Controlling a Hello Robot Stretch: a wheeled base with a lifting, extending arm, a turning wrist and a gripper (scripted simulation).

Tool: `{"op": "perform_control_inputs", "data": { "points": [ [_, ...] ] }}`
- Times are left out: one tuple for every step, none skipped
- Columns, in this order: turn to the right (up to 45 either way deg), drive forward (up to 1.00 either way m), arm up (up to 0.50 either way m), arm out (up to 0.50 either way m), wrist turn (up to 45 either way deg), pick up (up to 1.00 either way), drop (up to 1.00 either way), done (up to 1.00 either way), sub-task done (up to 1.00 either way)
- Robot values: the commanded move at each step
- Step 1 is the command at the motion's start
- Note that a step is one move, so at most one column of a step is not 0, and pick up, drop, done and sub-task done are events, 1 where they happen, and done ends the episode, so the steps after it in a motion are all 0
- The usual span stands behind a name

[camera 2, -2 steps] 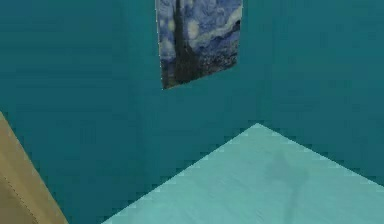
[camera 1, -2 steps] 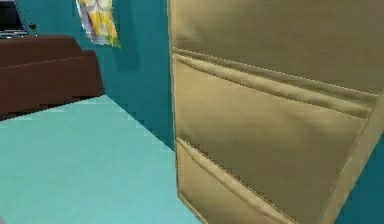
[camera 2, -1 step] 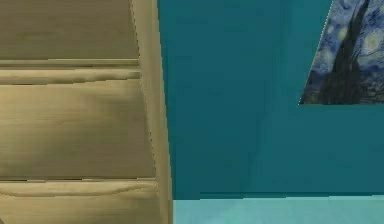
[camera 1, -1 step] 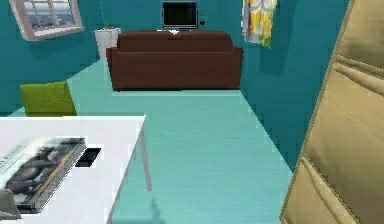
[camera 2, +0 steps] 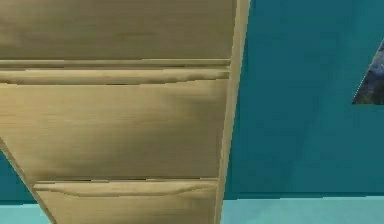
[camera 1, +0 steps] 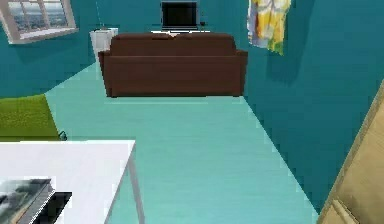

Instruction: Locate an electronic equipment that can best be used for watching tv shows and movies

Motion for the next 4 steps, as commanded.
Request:
{"op": "perform_control_inputs", "data": {
  "points": [
    [0.0, 1.0, 0.0, 0.0, 0.0, 0.0, 0.0, 0.0, 0.0],
    [-9.0, 0.0, 0.0, 0.0, 0.0, 0.0, 0.0, 0.0, 0.0],
    [0.0, 0.2, 0.0, 0.0, 0.0, 0.0, 0.0, 0.0, 0.0],
    [0.0, 0.3, 0.0, 0.0, 0.0, 0.0, 0.0, 0.0, 0.0]
  ]
}}
